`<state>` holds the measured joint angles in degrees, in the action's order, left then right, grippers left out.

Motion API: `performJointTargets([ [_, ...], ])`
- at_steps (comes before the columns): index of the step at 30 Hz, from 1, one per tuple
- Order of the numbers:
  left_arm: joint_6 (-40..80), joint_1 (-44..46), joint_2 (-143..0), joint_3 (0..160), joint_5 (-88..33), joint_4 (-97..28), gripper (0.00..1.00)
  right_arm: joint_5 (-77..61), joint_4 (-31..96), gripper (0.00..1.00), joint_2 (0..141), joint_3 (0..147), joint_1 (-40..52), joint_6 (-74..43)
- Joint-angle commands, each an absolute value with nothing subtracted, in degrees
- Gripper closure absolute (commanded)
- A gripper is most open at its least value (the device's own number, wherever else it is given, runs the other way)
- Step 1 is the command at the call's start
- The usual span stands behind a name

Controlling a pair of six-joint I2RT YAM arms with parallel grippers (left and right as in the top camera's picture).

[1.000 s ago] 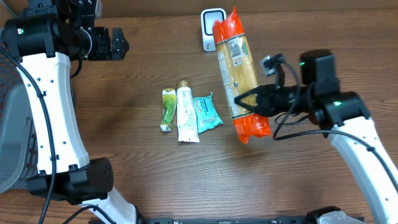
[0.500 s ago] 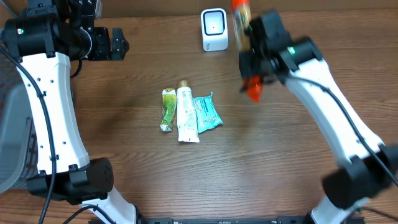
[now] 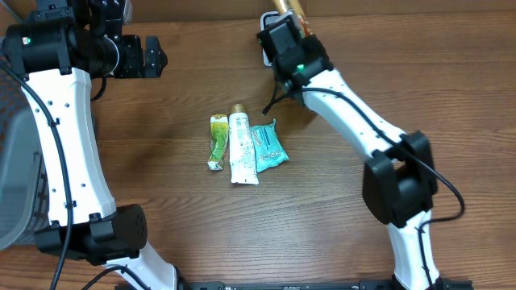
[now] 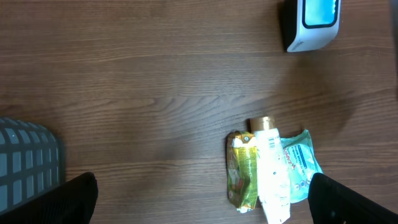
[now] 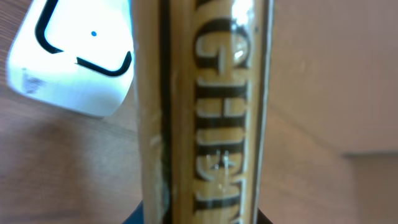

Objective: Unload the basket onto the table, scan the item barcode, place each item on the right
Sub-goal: 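Hold the spaghetti package in front of the white scanner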

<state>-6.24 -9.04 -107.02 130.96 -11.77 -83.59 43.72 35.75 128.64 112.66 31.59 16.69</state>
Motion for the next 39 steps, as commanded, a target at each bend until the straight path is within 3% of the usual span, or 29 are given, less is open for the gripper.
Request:
performJointTargets([
  [1,-7.31,-8.99,-106.28,131.31,-11.84,-83.59,0.0,56.16,28.23,0.96,129.27,115.68,31.44,27.53],
  [9,-7.31,-8.97,-106.3,131.31,-11.84,-83.59,0.01,63.57,16.12,0.96,136.62,115.68,30.96,39.51],
  [39,-7.31,-8.97,-106.39,131.31,-11.84,-83.61,0.0,77.65,17.23,0.96,137.51,115.57,33.23,31.86],
])
